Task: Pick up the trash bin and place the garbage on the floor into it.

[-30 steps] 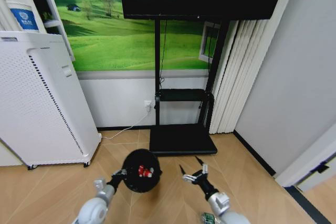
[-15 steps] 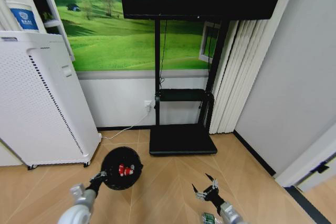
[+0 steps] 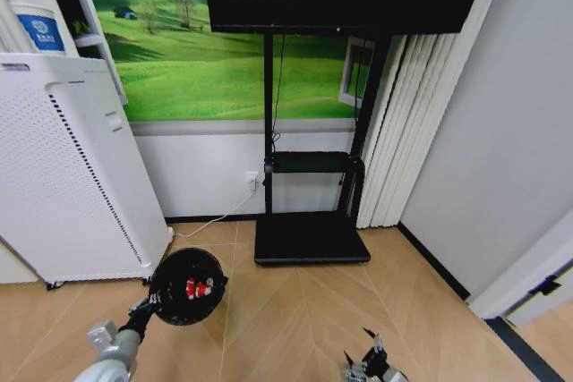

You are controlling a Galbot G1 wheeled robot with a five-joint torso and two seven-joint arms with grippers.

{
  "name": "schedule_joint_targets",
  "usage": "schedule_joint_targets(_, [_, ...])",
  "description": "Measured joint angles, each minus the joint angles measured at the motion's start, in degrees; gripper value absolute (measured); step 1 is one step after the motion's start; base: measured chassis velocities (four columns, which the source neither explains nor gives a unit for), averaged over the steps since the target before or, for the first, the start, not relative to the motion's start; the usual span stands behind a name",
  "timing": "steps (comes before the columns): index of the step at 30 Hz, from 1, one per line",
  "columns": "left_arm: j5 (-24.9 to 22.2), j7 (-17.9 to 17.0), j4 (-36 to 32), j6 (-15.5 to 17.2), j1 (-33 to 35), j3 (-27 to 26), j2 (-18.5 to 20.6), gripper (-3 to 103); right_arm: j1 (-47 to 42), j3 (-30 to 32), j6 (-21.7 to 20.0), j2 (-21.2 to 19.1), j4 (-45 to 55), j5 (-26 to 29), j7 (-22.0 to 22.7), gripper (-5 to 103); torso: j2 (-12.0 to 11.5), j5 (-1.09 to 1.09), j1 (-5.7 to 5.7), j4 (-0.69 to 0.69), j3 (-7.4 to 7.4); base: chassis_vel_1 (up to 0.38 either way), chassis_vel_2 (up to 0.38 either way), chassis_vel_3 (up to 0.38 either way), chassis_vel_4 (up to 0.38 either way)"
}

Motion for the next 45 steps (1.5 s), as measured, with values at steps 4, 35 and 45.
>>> schedule_joint_targets(4, [0.2, -0.6, 0.1, 0.1, -0.7, 1.7, -0.2, 2, 1.8, -1.1, 1.8, 0.0, -4.2, -1.5, -2.3, 100, 0.0, 0.02, 0.0, 0.02, 0.0, 0.0, 0.0, 0.0, 0.0])
schedule_joint_targets(35, [1.2, -2.4, 2.5, -0.5, -3.5, 7.1, 0.5, 2, 11.9, -6.5, 8.9, -1.7, -19.9, -8.6, -11.7, 100, 0.0, 0.0, 0.0, 0.02, 0.0, 0.0, 0.0, 0.0, 0.0])
schedule_joint_targets(45, [0.4, -2.5, 2.8, -0.5, -3.2, 5.8, 0.4, 2, 12.6, -6.5, 11.6, -2.0, -22.8, -11.1, -20.5, 103, 0.0, 0.0, 0.0, 0.0, 0.0, 0.0, 0.0, 0.0, 0.0])
